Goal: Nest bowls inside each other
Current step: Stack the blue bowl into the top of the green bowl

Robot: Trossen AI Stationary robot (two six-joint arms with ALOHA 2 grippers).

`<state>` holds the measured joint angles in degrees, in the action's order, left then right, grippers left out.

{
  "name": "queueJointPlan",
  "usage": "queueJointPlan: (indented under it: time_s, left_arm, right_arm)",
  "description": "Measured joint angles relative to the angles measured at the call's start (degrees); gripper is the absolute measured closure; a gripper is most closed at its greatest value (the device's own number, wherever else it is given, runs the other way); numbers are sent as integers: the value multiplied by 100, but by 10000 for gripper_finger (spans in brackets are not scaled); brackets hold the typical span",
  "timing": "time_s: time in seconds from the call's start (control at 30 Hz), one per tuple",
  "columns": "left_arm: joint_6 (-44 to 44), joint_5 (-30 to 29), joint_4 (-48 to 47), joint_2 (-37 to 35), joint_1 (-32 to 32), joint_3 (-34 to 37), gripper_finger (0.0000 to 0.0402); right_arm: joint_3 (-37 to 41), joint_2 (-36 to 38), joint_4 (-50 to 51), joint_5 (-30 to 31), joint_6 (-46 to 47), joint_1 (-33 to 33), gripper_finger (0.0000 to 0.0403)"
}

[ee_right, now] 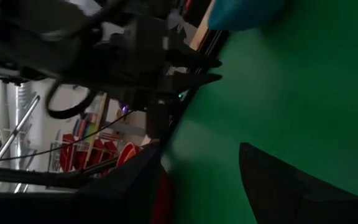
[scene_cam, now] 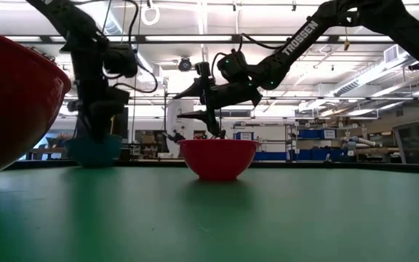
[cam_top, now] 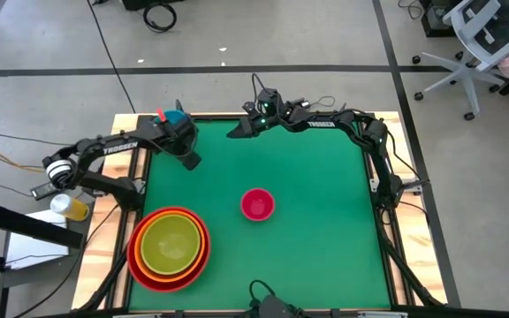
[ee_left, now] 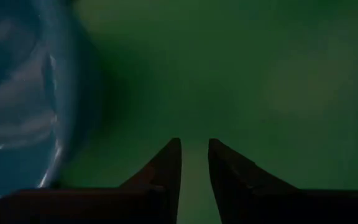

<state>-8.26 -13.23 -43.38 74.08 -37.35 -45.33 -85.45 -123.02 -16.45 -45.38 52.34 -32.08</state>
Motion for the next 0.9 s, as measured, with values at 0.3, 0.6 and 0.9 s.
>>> queueJointPlan:
  time_s: [0.3,0.6,0.9]
  left_arm:
    - [161,-687,-20,0,-169,-144,246]
    - [652,-1334,69,42,-272,-144,153]
    - [950,-552,238,597,-888,-144,210]
  right_arm:
    - [0,0,50,209,-96,0,183]
    - [0,0,80,336,-132,0,183]
    - [0,0,84,357,-124,0,183]
